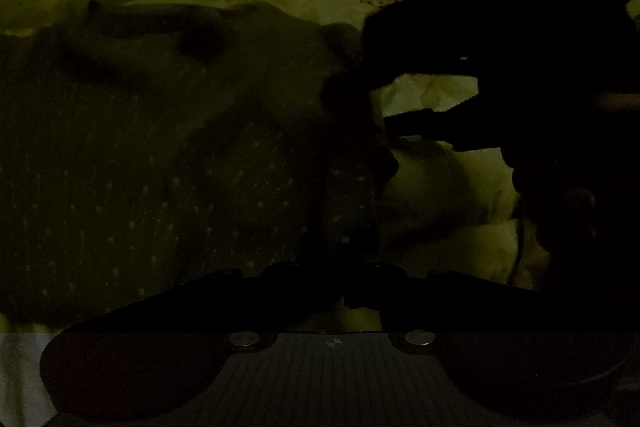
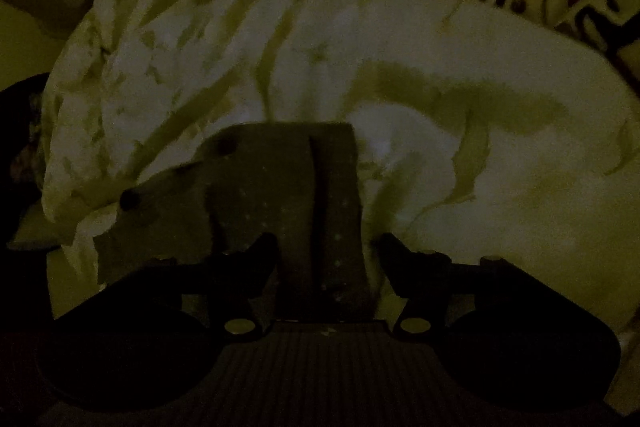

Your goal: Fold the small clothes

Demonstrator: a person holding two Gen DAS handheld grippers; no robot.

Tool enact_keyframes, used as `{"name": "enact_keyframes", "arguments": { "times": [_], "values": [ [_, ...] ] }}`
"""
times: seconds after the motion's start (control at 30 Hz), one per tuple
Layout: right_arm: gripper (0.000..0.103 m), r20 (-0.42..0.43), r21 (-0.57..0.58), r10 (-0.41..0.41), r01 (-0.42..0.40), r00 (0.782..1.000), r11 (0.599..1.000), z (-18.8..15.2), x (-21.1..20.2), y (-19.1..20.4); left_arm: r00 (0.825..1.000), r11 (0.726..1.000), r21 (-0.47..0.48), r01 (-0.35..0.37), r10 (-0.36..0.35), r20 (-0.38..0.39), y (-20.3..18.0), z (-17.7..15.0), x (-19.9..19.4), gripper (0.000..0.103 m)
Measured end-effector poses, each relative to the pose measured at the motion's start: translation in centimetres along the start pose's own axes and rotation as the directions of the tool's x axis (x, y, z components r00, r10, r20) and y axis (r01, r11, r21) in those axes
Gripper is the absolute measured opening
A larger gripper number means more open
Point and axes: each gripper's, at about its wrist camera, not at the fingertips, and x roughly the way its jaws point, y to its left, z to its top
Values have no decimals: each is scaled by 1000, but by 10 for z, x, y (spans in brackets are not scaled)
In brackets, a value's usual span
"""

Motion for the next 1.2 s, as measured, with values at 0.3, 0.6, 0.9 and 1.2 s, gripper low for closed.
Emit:
{"name": "enact_keyframes", "arguments": {
  "times": [0.3, 0.6, 0.9, 1.2],
  "values": [
    [17, 77, 2, 7, -8, 997, 1000, -14, -15, 5, 1000, 1000, -24, 18, -18, 11, 3, 0, -7, 71],
    [10, 135, -31, -60, 65, 989, 997, -22, -43, 37, 998, 999, -32, 15, -13, 62, 15, -3, -44, 71],
    [9, 164, -142, 27, -4, 986, 990, -35, -53, 105, 992, 995, -101, 3, 9, 123, 50, -3, -79, 68],
    [9, 109, -233, 97, -69, 989, 970, -49, -23, 179, 972, 957, -279, -76, 134, 194, 128, -24, -128, 58]
  ]
}}
